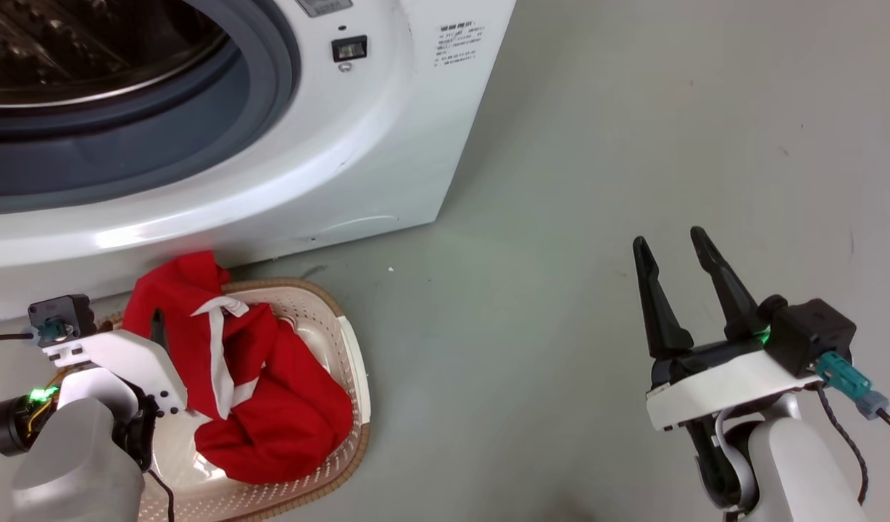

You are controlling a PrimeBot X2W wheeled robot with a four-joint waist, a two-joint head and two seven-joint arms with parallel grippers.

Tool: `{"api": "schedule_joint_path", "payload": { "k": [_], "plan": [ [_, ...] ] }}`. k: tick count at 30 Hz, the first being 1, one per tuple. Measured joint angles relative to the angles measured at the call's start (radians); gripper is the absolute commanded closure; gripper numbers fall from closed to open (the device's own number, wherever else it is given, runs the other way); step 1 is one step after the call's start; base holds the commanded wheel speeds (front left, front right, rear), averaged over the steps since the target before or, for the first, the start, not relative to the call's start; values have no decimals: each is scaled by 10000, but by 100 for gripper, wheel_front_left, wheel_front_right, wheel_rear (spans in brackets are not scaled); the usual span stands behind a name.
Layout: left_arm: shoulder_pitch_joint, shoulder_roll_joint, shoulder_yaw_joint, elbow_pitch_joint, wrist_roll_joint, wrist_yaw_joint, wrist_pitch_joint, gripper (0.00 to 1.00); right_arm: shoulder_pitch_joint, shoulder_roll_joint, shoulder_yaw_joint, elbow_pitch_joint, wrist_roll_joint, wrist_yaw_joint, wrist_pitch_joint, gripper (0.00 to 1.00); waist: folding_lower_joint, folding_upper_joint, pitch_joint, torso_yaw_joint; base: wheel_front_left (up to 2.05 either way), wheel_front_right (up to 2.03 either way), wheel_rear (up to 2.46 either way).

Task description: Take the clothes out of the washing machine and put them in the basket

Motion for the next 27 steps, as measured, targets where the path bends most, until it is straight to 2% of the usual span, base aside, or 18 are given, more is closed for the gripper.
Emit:
{"api": "schedule_joint_path", "payload": {
  "k": [19,21,22,23,27],
  "plan": [
    [-991,35,-104,959,-215,-56,-77,0,-664,0,165,199,52,0,-278,0,1,0,1423,-282,0,0,0],
    [-1127,48,-127,986,-215,-54,-186,55,-718,0,190,201,48,0,-282,0,1,0,1529,-299,0,0,0],
    [-1200,48,-157,1001,-211,-54,-209,94,-766,0,196,201,46,0,-284,0,1,0,1585,-307,0,0,0],
    [-1263,46,-178,1016,-209,-54,-244,100,-799,0,198,196,44,0,-286,0,1,0,1634,-317,0,0,0],
    [-1376,42,-203,1147,-268,-71,-303,100,-816,0,201,196,27,0,-288,0,1,0,1743,-354,0,0,0]
  ]
}}
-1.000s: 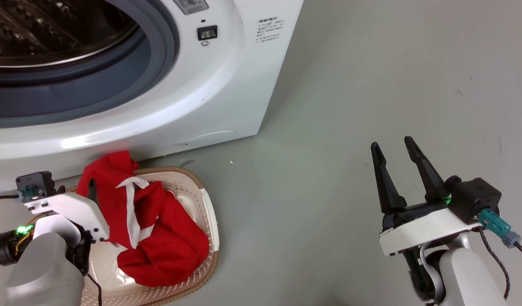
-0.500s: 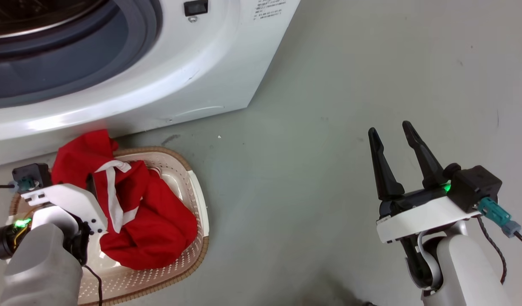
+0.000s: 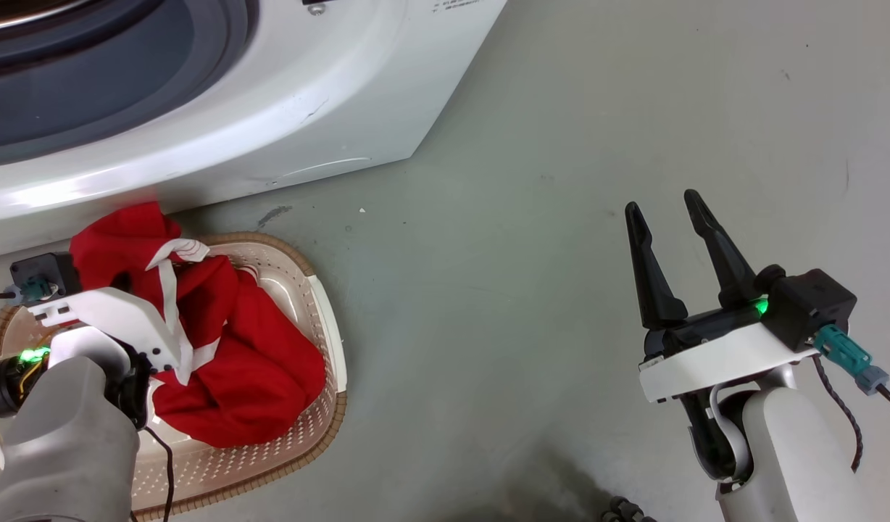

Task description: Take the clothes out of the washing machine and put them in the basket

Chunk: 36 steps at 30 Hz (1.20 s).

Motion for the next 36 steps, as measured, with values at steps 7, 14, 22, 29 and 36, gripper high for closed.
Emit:
{"api": "schedule_joint_path", "payload": {
  "k": [7,14,22,29,36],
  "plan": [
    [190,-130,-58,153,-82,-86,-355,100,6,0,-61,119,-59,0,0,0,0,0,-288,68,0,0,0],
    [993,-554,-79,52,-180,-167,-731,100,175,0,-140,169,-134,0,33,0,0,0,-1026,303,0,0,0],
    [2568,-1181,63,-1363,-102,0,-807,100,709,0,-322,153,-357,0,318,0,0,0,-2140,780,0,0,0],
    [4084,-1837,303,-3396,286,255,-819,100,1280,2,-639,-115,-731,0,681,0,0,0,-3012,1421,0,0,0],
    [5201,-2334,481,-5645,999,439,-817,100,1733,2,-800,-568,-970,0,1120,0,-1,0,-3698,2087,0,0,0]
  ]
}}
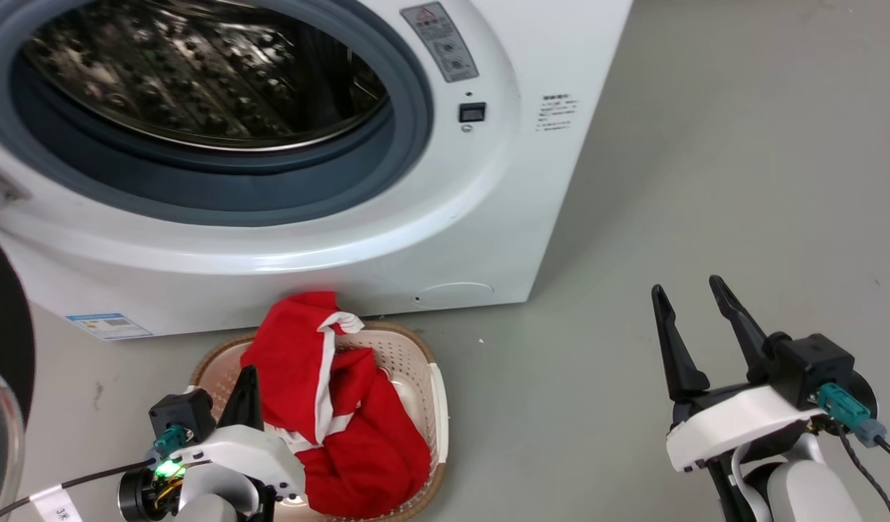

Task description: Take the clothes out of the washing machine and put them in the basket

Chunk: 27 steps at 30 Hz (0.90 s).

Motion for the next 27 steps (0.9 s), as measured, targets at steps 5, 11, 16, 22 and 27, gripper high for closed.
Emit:
{"api": "schedule_joint_path", "payload": {
  "k": [5,11,16,22,27],
  "plan": [
    [493,-253,6,-1216,439,63,0,100,314,0,-102,-280,-100,0,244,0,0,0,-358,378,0,0,0],
    [789,-347,13,-1981,825,109,0,0,530,0,-134,-510,-144,0,476,0,0,0,-667,599,0,0,0],
    [900,-408,-15,-2813,1139,157,0,0,747,-2,-349,-658,-245,0,594,0,0,0,-907,757,0,0,0],
    [1006,-460,-207,-3864,1561,267,0,0,971,-2,-596,-934,-416,0,763,0,0,0,-1306,937,0,0,0],
    [1012,-458,-445,-4648,2021,360,0,0,1154,0,-811,-1106,-497,0,909,0,0,0,-1686,1077,0,0,0]
  ]
}}
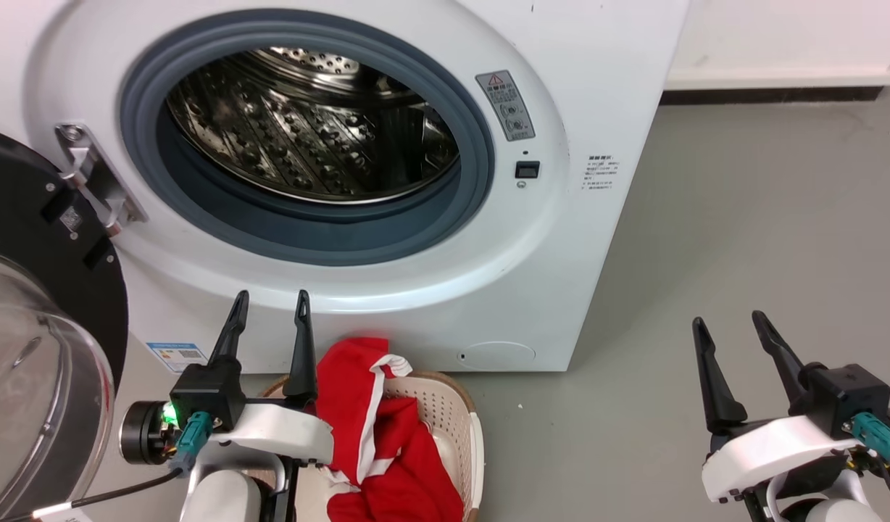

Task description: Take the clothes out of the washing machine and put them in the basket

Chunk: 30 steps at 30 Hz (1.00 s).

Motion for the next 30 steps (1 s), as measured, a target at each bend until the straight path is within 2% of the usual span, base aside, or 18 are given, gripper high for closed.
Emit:
{"api": "schedule_joint_path", "payload": {
  "k": [11,19,30],
  "plan": [
    [734,257,-236,-631,445,282,180,0,697,0,-67,-274,-387,0,56,0,-1,0,-935,171,0,0,0],
    [1545,539,48,-882,230,380,627,0,1121,0,-23,-466,-552,0,-36,0,0,0,-1208,144,0,0,0],
    [1762,667,84,-1058,-27,360,995,0,1396,-2,109,-614,-621,0,-259,0,0,0,-1412,130,0,0,0]
  ]
}}
